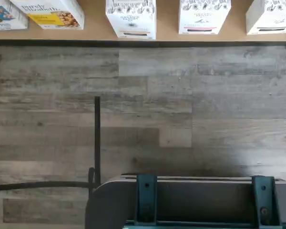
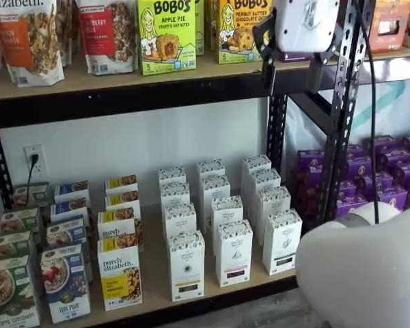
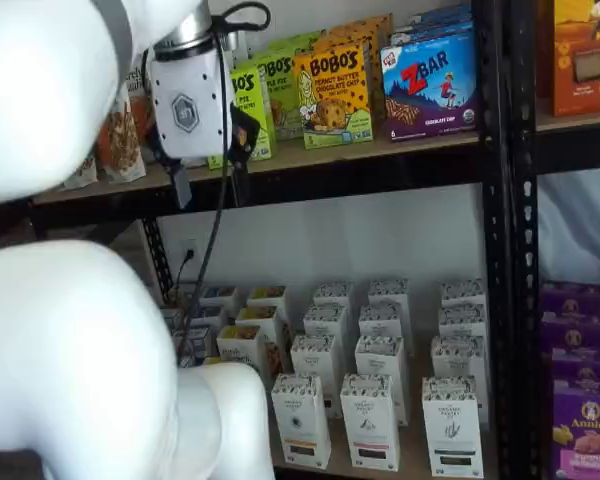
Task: Pick up the white box with a yellow strip in the middle, on the bottom shelf, the fourth box from the left
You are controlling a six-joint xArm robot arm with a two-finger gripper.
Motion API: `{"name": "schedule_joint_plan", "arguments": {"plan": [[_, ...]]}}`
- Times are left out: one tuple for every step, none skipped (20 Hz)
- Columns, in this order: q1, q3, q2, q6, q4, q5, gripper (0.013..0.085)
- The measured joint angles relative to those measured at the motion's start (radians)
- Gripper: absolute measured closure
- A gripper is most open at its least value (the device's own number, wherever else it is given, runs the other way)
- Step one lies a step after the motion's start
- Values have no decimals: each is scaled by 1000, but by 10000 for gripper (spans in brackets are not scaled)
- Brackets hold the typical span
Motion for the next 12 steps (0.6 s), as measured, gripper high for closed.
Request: {"name": "schedule_joint_plan", "arguments": {"plan": [[3, 13, 2, 4, 5, -14, 130], [6, 25, 5, 7, 8, -27, 130], [11, 35, 7, 11, 9, -36, 130], [18, 51, 9, 16, 9, -52, 130], [21, 65, 9, 19, 9, -67, 130], [24, 78, 8, 21, 10, -82, 130], [27, 92, 6, 22, 10, -98, 130], [30, 106, 6, 24, 9, -114, 130], [33, 119, 5, 26, 7, -129, 130], [36, 133, 4, 28, 5, -144, 130], [40, 149, 4, 30, 3, -162, 130], [43, 163, 4, 31, 1, -180, 130]]}}
